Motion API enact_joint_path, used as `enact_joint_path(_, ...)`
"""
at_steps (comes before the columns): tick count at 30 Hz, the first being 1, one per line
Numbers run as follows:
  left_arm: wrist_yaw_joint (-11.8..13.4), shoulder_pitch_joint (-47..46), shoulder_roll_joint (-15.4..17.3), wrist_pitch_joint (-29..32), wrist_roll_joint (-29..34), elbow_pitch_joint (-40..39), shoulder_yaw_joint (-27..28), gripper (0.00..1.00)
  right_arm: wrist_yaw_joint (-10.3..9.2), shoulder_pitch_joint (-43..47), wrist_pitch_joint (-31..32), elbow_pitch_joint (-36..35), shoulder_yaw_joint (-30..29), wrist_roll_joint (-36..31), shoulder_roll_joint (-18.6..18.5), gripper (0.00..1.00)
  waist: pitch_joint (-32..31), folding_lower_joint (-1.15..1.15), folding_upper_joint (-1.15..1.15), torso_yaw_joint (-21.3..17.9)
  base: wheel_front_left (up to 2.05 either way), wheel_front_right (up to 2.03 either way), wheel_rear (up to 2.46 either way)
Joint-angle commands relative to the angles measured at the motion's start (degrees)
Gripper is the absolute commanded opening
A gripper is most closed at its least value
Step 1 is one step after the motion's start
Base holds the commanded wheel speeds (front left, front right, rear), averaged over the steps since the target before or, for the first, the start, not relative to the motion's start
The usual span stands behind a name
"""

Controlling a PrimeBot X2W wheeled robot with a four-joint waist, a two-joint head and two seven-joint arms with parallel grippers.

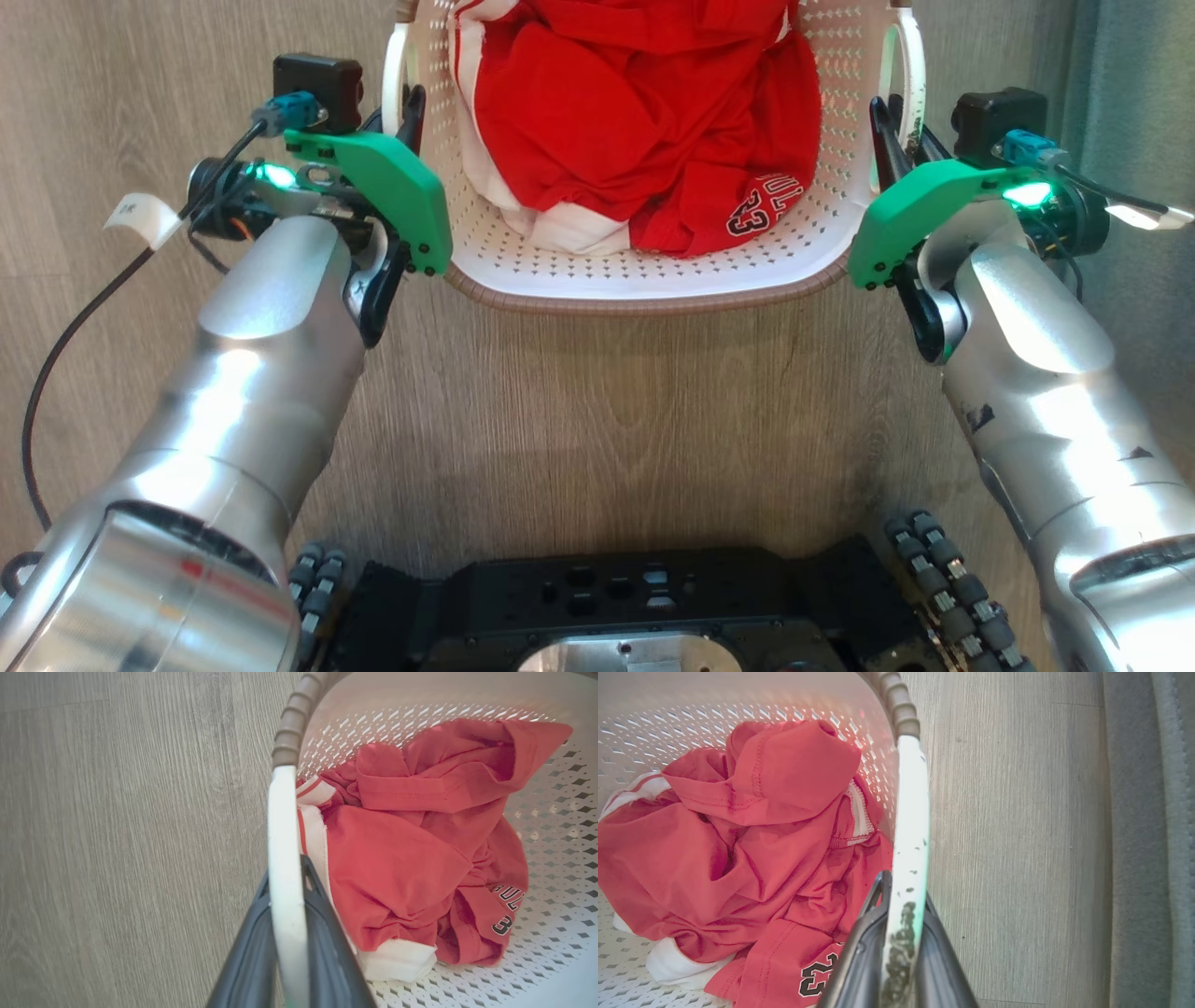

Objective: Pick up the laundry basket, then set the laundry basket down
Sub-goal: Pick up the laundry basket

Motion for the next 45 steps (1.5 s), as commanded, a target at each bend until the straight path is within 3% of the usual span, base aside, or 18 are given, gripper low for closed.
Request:
enact_joint_path(1, -0.4, 0.5, 1.4, -0.6, -0.4, -0.1, 0.2, 0.00, -0.14, 1.5, -0.2, -0.1, 1.1, 0.1, 0.9, 0.00, -0.1, 0.00, 0.00, 0.1, 0.00, 0.00, 0.00)
enact_joint_path(13, -0.4, 0.5, 1.3, 0.2, -5.4, 0.5, -2.7, 0.00, -0.14, 1.0, -0.2, 3.3, 1.1, -0.1, 0.9, 0.00, -3.2, 0.00, 0.00, 0.5, 0.00, 0.00, 0.00)
enact_joint_path(24, -0.4, 1.1, 1.8, 4.0, -10.8, 0.3, -5.4, 0.00, -0.14, -1.4, 0.6, 10.1, 4.3, 0.9, 0.9, 0.00, -10.4, 0.00, 0.00, 0.5, 0.00, 0.00, 0.00)
enact_joint_path(45, -0.4, 2.9, 5.5, 13.1, -20.2, 0.1, -7.9, 0.00, -0.14, -2.1, 13.7, 10.9, 15.7, 12.5, 0.9, 0.00, -26.4, 0.00, 0.00, -1.1, 0.00, 0.00, 0.00)
